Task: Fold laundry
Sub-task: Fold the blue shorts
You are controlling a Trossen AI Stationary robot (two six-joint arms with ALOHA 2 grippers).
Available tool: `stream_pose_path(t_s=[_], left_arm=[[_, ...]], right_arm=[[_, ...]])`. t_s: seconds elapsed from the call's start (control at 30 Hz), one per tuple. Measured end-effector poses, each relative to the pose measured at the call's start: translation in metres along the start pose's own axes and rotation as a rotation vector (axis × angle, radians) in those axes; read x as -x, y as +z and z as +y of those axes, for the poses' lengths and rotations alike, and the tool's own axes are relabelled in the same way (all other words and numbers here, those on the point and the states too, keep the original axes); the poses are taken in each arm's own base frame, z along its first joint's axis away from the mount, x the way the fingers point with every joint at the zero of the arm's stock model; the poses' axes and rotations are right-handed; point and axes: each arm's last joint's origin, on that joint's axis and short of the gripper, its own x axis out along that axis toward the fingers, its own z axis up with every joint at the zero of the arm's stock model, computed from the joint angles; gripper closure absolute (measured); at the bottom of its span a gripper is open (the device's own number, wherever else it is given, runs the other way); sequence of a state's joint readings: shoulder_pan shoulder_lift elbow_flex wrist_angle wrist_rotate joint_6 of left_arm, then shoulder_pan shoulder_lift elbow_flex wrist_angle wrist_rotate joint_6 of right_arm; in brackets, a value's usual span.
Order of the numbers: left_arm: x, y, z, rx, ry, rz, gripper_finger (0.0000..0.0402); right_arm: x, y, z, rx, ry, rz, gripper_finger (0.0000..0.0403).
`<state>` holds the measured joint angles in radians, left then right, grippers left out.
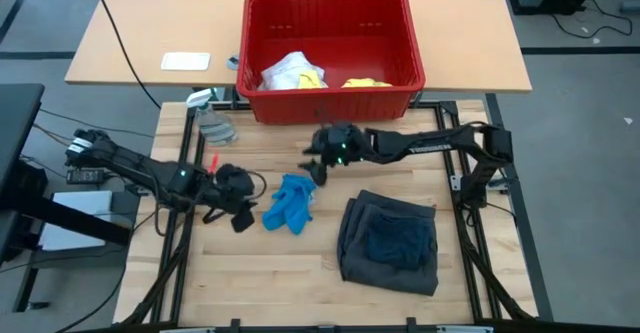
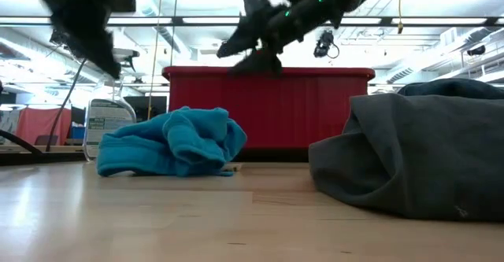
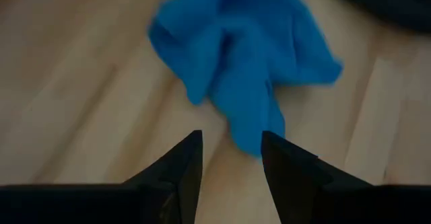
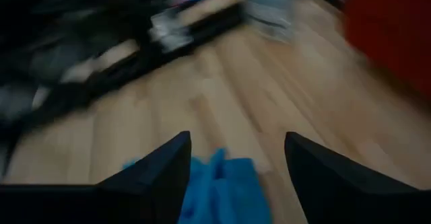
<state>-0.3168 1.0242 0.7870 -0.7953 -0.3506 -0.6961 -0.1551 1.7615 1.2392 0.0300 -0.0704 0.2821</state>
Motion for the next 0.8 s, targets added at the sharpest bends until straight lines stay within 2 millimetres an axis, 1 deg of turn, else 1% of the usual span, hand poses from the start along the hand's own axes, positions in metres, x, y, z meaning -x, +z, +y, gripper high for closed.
stream_pose_path(t_s=[0.07, 0.17, 0.27, 0.37, 0.43, 0.57, 0.8], left_arm=[[-0.012, -0.01, -0.001, 0.042, -0.05, 0.018, 0.0246], [-0.032, -0.022, -0.003, 0.102, -0.141, 0.0, 0.0246], [-0.046, -0.028, -0.005, 0.145, -0.235, -0.092, 0.0246], [-0.057, -0.036, -0.001, 0.127, -0.262, -0.144, 0.0246], [-0.063, -0.041, 0.003, 0.121, -0.257, -0.152, 0.0246], [-0.071, -0.053, 0.01, 0.155, -0.23, -0.119, 0.0246], [-0.08, -0.059, 0.01, 0.165, -0.237, -0.122, 0.0247]], right_arm=[[0.003, -0.004, 0.015, 0.126, 0.1, 0.036, 0.0161], [0.004, -0.012, 0.034, 0.195, 0.219, 0.08, 0.0162], [0.0, -0.025, 0.051, 0.289, 0.269, 0.13, 0.0165], [-0.004, -0.04, 0.067, 0.476, 0.31, 0.161, 0.0174], [-0.005, -0.044, 0.076, 0.596, 0.335, 0.143, 0.0182], [-0.015, -0.055, 0.084, 0.64, 0.339, 0.143, 0.0192], [-0.048, -0.081, 0.08, 0.67, 0.337, 0.168, 0.0194]])
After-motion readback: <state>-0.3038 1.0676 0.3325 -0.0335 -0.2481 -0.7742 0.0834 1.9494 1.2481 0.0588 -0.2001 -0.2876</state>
